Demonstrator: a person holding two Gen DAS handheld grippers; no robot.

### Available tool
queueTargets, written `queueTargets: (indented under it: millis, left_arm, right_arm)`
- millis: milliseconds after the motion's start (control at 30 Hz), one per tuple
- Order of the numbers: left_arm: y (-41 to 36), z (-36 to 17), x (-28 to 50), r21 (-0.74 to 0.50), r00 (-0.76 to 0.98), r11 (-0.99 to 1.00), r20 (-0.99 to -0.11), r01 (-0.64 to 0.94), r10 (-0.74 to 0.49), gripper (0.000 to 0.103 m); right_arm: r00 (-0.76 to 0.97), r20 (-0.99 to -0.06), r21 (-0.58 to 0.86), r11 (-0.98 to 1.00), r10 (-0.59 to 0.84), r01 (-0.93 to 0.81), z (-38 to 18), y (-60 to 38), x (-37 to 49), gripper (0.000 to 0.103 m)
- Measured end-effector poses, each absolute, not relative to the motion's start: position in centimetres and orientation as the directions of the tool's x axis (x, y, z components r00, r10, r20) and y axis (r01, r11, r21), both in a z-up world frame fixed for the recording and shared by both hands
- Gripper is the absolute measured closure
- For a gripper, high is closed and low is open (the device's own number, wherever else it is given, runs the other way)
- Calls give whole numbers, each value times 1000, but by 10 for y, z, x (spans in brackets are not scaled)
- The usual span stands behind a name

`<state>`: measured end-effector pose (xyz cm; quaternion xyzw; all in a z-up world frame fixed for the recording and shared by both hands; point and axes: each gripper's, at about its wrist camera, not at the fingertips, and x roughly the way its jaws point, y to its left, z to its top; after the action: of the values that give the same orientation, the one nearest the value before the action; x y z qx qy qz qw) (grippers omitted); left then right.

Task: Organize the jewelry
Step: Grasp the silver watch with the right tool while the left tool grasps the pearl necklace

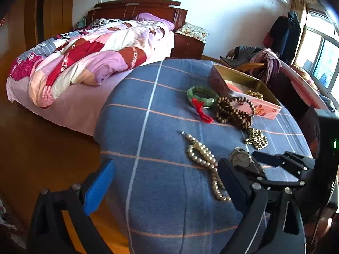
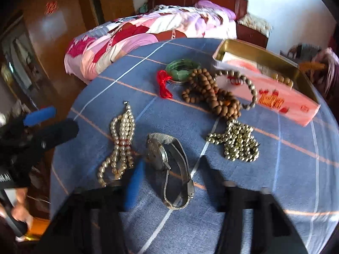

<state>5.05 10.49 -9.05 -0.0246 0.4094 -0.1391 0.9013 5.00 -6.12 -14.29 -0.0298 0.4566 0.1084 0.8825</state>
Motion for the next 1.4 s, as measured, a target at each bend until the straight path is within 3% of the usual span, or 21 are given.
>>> queueTargets:
  millis: [33, 233, 300, 367, 467, 533, 667, 733, 800, 833, 1033, 1100, 1267, 1400]
  left_arm:
    - [103, -90, 51, -161, 623, 959, -732, 235, -276, 5]
    - [76, -88, 51, -157, 576, 932, -749, 327, -328, 7]
    - [67, -90, 52, -158, 563, 926, -754, 343, -337, 23]
    - [57, -96, 57, -168, 525, 923, -780, 347, -340, 32]
    - [47, -106, 61, -196, 486, 923, -803, 331, -344, 35]
    - [42, -114, 65, -205, 454, 928, -826, 312, -335, 42]
    - [33, -113, 60, -143, 481, 943, -831, 301, -280, 45]
    - [27, -115, 58, -82, 504, 948, -831, 306, -235, 57]
    - [25, -114, 57, -54, 520, 945, -824, 324, -226, 83]
    - [28, -114, 58, -85, 507, 939, -823, 332, -254, 89]
    - [49, -113, 62, -258, 481, 911, -784, 323, -393, 90]
    - [55, -107, 57, -295, 494, 894, -753, 338, -435, 96]
    - [57, -78, 48, -281, 556, 875, -685, 394, -470, 98]
    - [54, -72, 51, -220, 562, 885, -703, 410, -435, 96]
  right_arm:
    - [565, -811, 32, 974, 156, -223, -143, -61, 48, 82]
    - [570, -794, 151, 977, 210, -150, -135, -90, 41, 86]
    - [595, -772, 196, 974, 224, -112, -125, -105, 37, 86]
    - [631, -746, 212, 974, 212, -77, -113, -118, 31, 86]
    - [674, -715, 227, 973, 187, -29, -96, -138, 21, 86]
    - [695, -699, 238, 971, 169, 4, -87, -152, 14, 86]
    - [725, -673, 256, 966, 148, 41, -78, -165, 4, 86]
    - [728, -668, 271, 961, 152, 48, -76, -168, 5, 86]
    - [728, -667, 282, 958, 157, 51, -77, -171, 5, 86]
    - [728, -667, 285, 957, 161, 49, -77, -171, 4, 86]
    - [731, -663, 288, 956, 162, 49, -76, -172, 2, 86]
    - [738, -656, 294, 954, 158, 56, -75, -174, 2, 86]
    - [750, -643, 310, 948, 154, 71, -72, -181, 3, 86]
    - [743, -651, 308, 949, 155, 72, -74, -181, 6, 86]
